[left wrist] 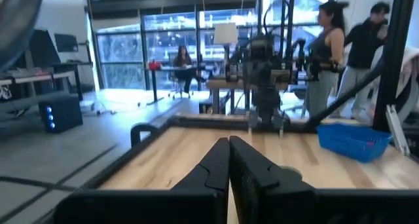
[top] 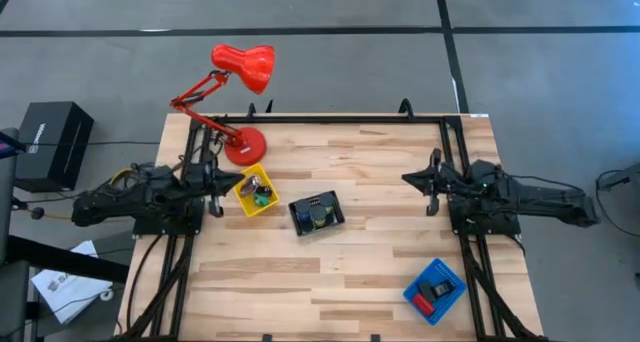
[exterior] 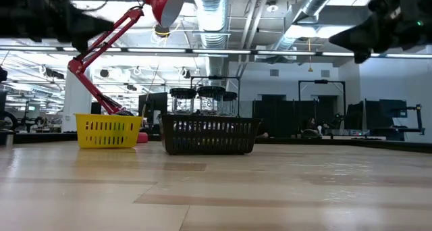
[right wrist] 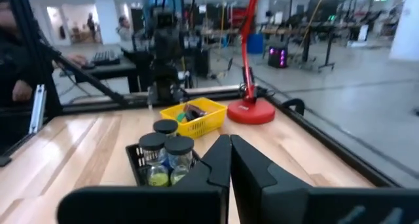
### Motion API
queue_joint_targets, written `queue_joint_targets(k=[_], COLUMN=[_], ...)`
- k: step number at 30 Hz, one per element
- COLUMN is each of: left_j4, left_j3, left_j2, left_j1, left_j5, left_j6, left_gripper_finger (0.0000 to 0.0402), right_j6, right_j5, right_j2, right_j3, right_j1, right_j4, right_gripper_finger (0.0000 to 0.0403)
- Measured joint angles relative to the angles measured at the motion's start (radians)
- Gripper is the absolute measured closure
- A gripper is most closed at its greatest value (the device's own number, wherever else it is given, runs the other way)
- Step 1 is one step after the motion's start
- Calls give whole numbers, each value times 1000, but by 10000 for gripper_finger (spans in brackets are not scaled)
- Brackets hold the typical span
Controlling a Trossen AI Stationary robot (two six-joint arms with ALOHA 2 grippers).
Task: Pick & Place Office items
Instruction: Return to Home Position
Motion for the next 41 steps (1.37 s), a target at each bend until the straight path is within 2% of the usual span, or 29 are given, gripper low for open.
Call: queue_joint_targets(k=[5, 10, 16, 41], left_j4=[134, 156, 152, 158], left_j3=[-73, -88, -88, -88], left_j2=[0, 1, 10, 142], left_j1=[0, 0, 0, 0], left_j5=[0, 1, 1, 1], left_j6=[13, 5, -50, -53], left_gripper_finger=[400, 400, 400, 400], right_j6=[-5, -23, -34, 0], right_j5=[3, 22, 58, 52], right_j2=[-169, -163, -163, -162], right_j3=[-83, -98, -137, -142], right_j1=[-1, -2, -5, -6], right_j4=[-14, -45, 11, 5], right_gripper_finger=[402, 402, 402, 401])
